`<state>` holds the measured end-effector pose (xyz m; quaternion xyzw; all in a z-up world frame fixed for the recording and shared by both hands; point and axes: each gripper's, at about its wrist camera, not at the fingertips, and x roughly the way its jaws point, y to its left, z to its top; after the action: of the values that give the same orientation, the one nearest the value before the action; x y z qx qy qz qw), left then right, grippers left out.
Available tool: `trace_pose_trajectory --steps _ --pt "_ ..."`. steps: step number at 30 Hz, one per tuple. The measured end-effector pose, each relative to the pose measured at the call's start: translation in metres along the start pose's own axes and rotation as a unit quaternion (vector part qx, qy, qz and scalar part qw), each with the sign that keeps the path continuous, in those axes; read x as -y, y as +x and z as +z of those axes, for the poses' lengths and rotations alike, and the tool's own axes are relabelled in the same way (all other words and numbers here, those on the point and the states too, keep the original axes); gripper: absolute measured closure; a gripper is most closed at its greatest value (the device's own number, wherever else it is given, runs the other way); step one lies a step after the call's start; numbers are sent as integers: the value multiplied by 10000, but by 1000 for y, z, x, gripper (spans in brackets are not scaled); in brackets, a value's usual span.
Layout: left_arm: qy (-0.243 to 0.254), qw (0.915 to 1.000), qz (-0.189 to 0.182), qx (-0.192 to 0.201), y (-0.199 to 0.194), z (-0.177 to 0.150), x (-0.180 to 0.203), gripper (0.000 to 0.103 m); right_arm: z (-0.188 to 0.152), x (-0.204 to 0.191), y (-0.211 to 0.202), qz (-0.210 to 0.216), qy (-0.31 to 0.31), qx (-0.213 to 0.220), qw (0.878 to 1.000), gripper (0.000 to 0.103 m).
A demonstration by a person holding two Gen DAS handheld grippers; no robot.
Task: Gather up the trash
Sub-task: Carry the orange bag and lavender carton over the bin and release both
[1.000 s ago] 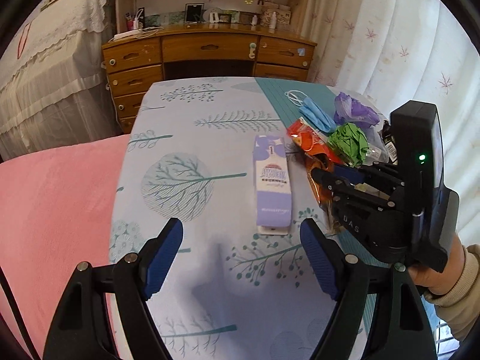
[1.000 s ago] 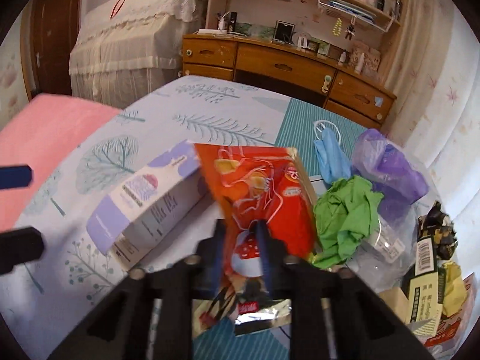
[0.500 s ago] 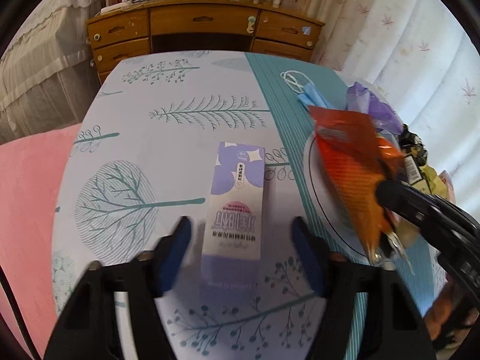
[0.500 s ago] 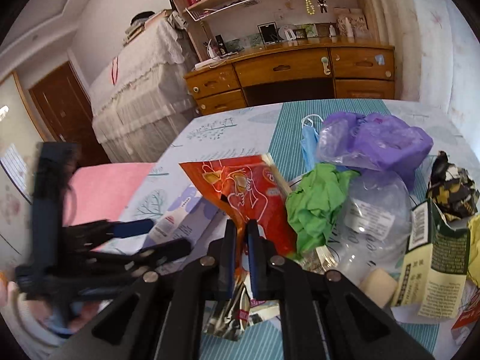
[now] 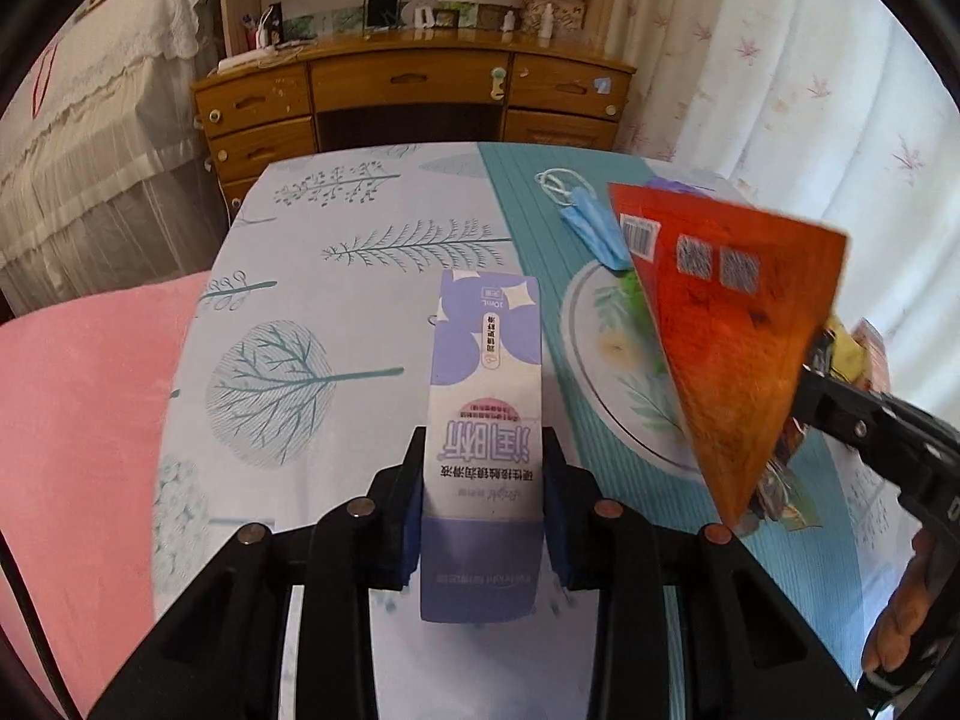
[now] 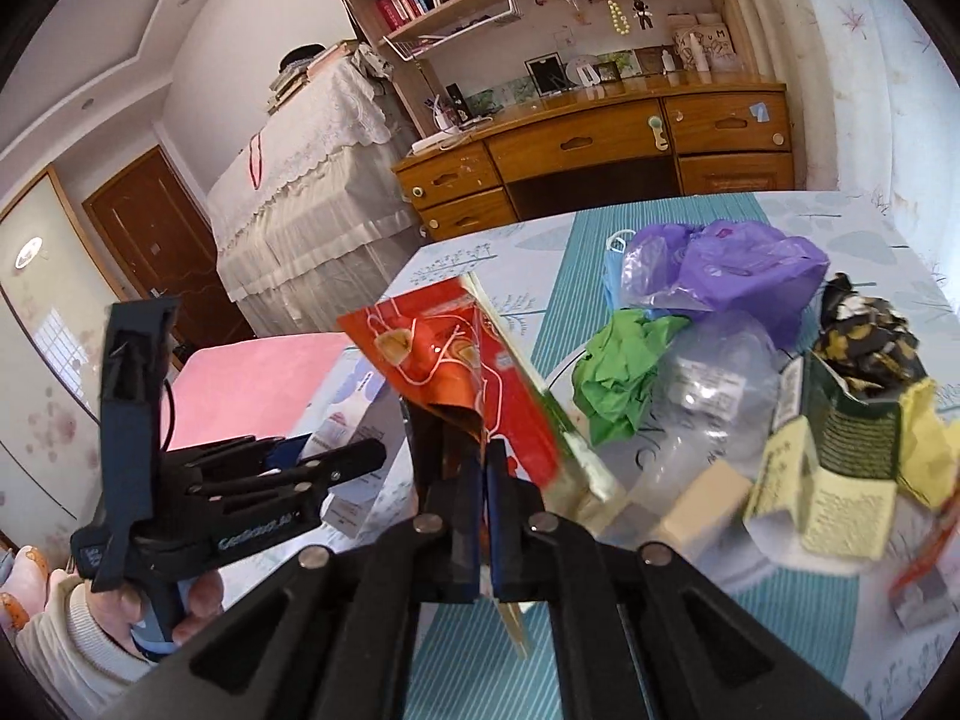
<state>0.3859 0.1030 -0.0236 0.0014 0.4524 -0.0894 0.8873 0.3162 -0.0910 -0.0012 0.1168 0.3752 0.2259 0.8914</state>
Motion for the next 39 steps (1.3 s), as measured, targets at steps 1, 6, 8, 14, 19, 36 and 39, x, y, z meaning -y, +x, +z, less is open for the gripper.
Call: trace_pose_trajectory --steps 1,6,8,14,19,36,39 --pt "62 10000 -29 45 -13 -7 5 72 -2 -3 -9 39 15 11 10000 102" --pt "226 9994 -167 181 -64 -36 20 72 -20 -23 -57 133 -116 83 9998 102" --pt "256 9991 -251 222 -86 -52 28 72 -32 -31 -78 166 -154 50 9997 102" --pt "424 9974 -502 311 -144 -108 51 72 -81 -50 -138 278 -295 -110 9991 102" --pt "668 9942 -771 351 -188 -166 73 72 -132 -67 -186 390 -470 -283 9977 102" --pt "1219 9790 -1502 -639 -175 -337 136 72 -291 -30 -203 1 -34 -1539 9881 102" --pt "1301 9761 -1451 -962 -151 -352 143 72 -311 -9 -184 -89 207 -1778 9838 102"
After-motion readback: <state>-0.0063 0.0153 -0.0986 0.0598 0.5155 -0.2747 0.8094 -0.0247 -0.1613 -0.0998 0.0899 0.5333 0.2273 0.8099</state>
